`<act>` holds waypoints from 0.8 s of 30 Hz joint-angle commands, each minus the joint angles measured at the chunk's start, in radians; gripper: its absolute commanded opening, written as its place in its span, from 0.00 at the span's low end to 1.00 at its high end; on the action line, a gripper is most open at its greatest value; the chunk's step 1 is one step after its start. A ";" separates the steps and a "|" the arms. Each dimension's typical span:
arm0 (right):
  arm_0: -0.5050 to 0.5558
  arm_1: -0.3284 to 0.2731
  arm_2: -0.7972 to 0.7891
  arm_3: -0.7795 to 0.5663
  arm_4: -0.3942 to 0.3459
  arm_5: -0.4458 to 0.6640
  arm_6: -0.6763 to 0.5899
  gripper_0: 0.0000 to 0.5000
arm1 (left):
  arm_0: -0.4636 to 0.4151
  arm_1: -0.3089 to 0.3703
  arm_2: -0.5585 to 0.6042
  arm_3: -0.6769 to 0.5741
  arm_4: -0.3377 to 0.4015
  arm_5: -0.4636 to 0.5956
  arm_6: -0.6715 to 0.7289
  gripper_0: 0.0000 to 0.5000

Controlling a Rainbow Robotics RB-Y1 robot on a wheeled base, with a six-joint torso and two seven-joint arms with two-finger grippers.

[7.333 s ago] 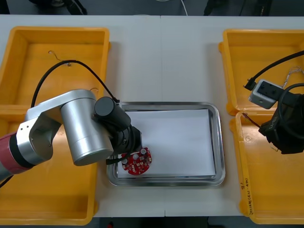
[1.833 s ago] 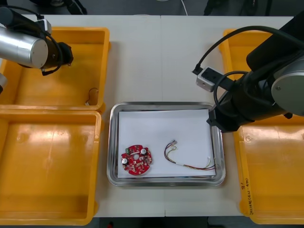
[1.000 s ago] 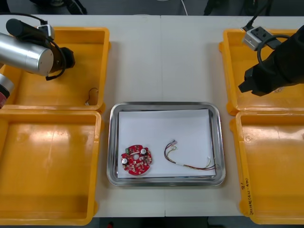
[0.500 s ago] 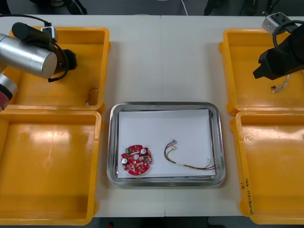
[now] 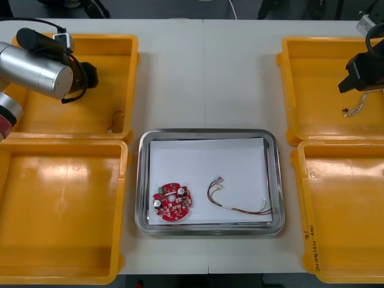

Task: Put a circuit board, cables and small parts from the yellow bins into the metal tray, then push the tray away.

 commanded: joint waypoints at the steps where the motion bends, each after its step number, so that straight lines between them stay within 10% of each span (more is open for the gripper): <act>1: -0.046 -0.052 -0.040 0.021 0.036 0.004 -0.030 1.00 | -0.043 -0.013 -0.017 -0.008 0.004 0.016 -0.075 0.00; 24: -0.081 -0.066 -0.107 0.198 0.082 -0.035 -0.021 1.00 | -0.049 0.053 0.036 -0.132 0.107 0.297 -0.082 0.00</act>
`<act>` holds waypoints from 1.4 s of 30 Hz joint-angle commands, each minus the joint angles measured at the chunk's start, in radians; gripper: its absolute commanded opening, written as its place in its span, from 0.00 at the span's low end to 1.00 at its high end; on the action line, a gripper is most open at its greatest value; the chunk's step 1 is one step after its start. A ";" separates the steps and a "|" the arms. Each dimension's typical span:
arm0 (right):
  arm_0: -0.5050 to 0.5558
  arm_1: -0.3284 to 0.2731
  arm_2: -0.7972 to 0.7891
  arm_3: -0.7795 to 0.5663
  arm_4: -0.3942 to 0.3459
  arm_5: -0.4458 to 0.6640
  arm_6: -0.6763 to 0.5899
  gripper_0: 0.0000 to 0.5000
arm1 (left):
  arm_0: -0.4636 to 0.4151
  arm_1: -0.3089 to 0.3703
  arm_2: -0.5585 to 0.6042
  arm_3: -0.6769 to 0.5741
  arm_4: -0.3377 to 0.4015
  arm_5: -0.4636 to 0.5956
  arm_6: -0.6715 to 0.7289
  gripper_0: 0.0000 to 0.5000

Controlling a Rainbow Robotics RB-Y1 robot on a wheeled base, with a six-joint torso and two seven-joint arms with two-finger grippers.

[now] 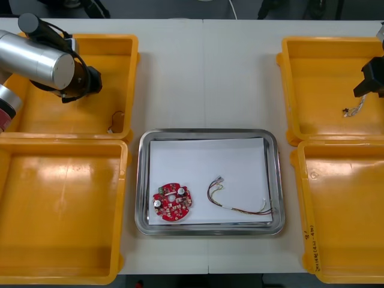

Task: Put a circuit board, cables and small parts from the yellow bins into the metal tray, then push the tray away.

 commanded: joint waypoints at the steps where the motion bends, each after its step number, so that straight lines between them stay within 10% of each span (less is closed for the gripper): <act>1: -0.047 -0.064 -0.038 0.015 0.016 -0.024 -0.021 1.00 | -0.028 0.044 0.048 -0.071 0.026 0.085 -0.084 0.00; 21: -0.121 -0.072 -0.033 0.200 0.002 -0.128 0.021 1.00 | -0.028 0.043 0.229 -0.321 0.049 0.571 -0.053 0.00; 42: -0.135 -0.095 -0.044 0.314 0.087 -0.268 0.048 1.00 | -0.025 -0.082 0.258 -0.594 0.061 0.839 0.182 0.00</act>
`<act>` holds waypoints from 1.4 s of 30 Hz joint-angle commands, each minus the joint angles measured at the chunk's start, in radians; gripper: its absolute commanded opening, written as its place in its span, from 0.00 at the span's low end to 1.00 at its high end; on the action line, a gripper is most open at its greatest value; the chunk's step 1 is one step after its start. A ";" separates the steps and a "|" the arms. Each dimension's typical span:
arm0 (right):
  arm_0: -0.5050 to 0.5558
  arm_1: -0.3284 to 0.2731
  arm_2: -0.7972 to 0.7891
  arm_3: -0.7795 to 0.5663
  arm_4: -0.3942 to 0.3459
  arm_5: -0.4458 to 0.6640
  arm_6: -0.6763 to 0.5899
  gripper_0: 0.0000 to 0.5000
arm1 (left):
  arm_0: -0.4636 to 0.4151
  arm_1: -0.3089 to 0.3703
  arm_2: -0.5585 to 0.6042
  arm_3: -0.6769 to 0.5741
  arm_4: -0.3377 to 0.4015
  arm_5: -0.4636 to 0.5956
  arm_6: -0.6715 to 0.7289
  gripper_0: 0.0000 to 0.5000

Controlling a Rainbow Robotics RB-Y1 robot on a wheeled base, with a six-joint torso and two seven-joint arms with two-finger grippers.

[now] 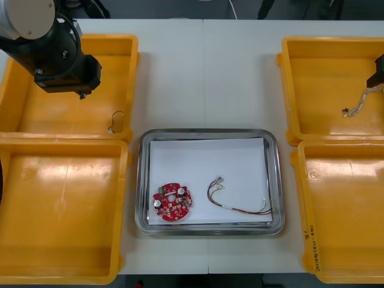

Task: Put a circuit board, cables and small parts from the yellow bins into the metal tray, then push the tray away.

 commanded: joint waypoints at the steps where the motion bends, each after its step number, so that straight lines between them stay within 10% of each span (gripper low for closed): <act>1: -0.060 -0.052 -0.034 0.039 0.026 -0.059 0.028 1.00 | -0.024 -0.069 0.033 -0.086 -0.015 0.052 0.182 0.00; 42: -0.212 -0.029 -0.074 0.531 0.096 -0.433 0.084 1.00 | 0.134 -0.259 -0.402 -0.241 -0.193 -0.107 0.512 0.00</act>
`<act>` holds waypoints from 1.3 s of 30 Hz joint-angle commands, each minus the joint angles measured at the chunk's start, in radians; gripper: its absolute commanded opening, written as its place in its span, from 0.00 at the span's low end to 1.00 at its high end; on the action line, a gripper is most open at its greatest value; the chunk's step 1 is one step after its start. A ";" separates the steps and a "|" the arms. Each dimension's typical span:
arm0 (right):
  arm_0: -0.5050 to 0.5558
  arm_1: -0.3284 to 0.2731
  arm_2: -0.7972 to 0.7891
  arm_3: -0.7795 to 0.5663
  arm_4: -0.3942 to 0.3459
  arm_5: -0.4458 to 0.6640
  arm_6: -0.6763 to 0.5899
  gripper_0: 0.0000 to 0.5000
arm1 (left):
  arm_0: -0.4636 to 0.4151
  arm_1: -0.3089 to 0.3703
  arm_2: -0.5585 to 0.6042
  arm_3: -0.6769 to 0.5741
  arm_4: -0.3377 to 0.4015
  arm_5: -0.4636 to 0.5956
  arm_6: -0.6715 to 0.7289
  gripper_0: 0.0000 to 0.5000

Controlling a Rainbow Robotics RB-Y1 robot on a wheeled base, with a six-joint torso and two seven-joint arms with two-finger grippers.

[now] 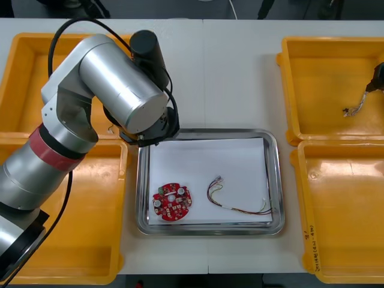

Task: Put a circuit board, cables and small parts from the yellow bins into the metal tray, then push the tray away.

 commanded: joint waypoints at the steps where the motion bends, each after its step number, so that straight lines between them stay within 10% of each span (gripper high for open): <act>1: -0.066 -0.027 -0.025 0.011 0.012 -0.043 0.044 1.00 | 0.030 -0.031 -0.052 -0.035 -0.021 -0.049 0.067 0.00; 32: -0.067 0.043 -0.032 0.143 0.015 -0.244 0.013 1.00 | 0.119 -0.006 -0.204 -0.026 -0.073 -0.184 0.074 0.00; 34: -0.067 0.053 -0.034 0.163 0.015 -0.270 0.013 1.00 | 0.119 -0.006 -0.204 -0.026 -0.073 -0.188 0.074 0.56; 36: -0.067 0.056 -0.034 0.177 0.015 -0.290 0.013 1.00 | 0.119 -0.005 -0.204 -0.026 -0.073 -0.188 0.076 0.91; 39: -0.067 0.059 -0.034 0.190 0.008 -0.308 0.013 1.00 | 0.119 -0.003 -0.204 -0.026 -0.071 -0.188 0.076 1.00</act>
